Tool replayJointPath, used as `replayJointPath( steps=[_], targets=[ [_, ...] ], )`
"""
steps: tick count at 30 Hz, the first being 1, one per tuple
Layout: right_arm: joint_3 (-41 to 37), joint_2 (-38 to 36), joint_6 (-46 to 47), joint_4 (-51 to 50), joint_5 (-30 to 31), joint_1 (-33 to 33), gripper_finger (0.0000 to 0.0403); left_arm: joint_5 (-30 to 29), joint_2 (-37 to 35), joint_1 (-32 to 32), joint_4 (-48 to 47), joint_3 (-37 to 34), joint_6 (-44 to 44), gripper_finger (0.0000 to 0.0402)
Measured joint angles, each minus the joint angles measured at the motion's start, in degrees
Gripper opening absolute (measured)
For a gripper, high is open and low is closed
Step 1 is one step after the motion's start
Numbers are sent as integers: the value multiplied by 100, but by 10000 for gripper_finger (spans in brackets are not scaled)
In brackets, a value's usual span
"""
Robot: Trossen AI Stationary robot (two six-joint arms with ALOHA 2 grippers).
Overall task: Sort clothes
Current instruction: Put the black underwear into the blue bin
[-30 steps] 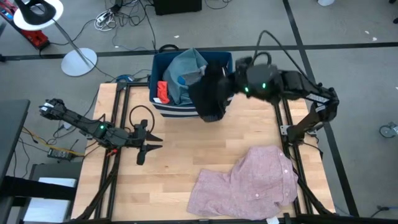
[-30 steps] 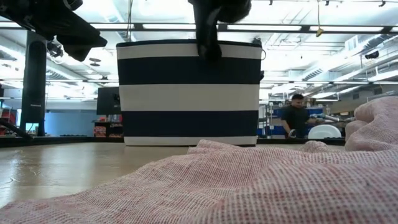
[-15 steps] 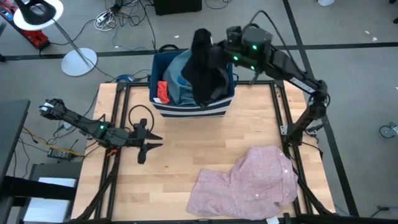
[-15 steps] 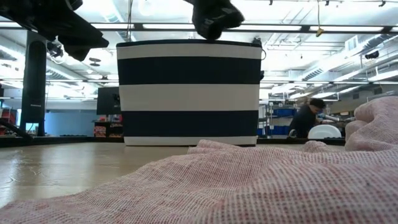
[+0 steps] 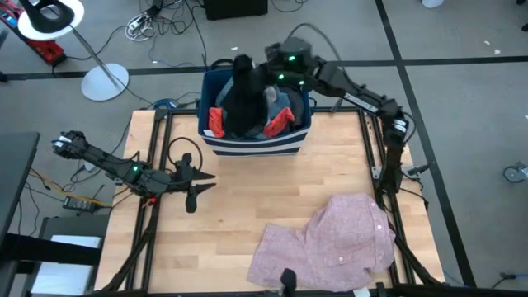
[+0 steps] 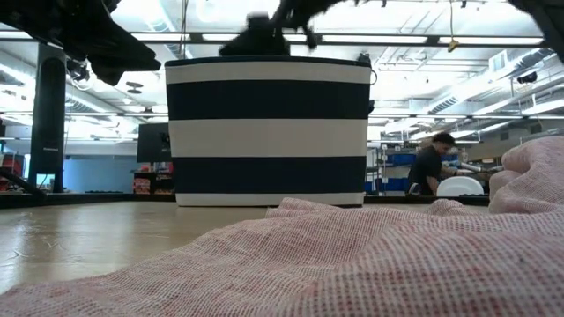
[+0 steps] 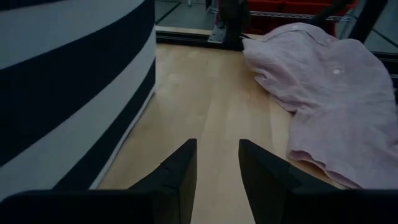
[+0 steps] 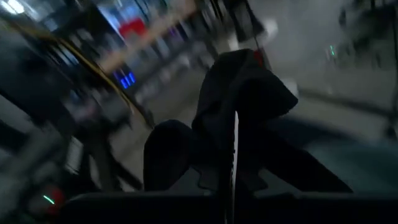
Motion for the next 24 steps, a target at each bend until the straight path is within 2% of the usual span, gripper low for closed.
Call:
replayJointPath(
  steps=[9,15,24],
  targets=[
    [-2,1123,-49,-880,-698,-110,6,-72,0,0,-2,0,-55,124],
    [13,1588,-98,-1175,-744,-108,6,-90,0,0,-62,0,-341,124],
    [44,2191,-371,-2192,-742,-100,6,-101,2,0,-122,0,-459,124]
  ],
)
